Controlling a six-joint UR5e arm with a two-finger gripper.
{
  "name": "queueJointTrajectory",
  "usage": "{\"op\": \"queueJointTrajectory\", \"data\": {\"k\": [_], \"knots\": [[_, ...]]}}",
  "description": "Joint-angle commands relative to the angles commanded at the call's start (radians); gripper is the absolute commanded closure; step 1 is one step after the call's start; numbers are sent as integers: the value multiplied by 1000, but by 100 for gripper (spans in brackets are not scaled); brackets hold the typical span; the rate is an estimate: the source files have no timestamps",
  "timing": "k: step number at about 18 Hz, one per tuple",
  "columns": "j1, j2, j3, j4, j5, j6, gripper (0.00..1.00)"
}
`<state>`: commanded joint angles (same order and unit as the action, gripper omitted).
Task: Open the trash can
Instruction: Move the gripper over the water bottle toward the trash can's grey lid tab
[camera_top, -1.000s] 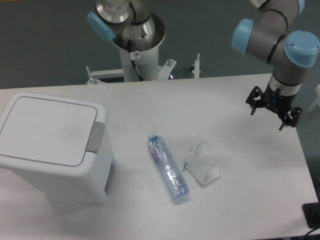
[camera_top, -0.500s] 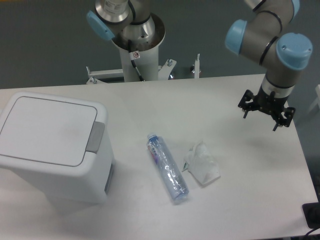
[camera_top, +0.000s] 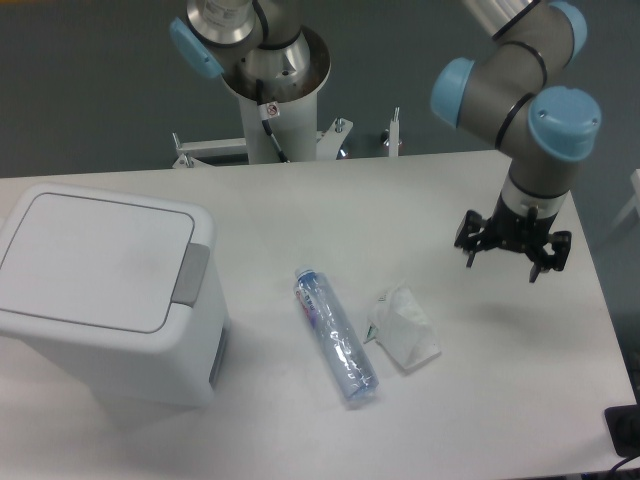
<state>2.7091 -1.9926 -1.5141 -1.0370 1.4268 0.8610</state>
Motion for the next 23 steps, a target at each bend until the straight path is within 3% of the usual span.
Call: {"op": "queueJointTrajectory", "data": {"k": [7, 10, 17, 23], "knots": [[-135, 5, 143, -87, -97, -259, 0], [-176, 34, 164, -97, -195, -322, 0], [-272, 155, 152, -109, -371, -460, 0], [-298, 210, 104, -158, -370, -497, 0]]}}
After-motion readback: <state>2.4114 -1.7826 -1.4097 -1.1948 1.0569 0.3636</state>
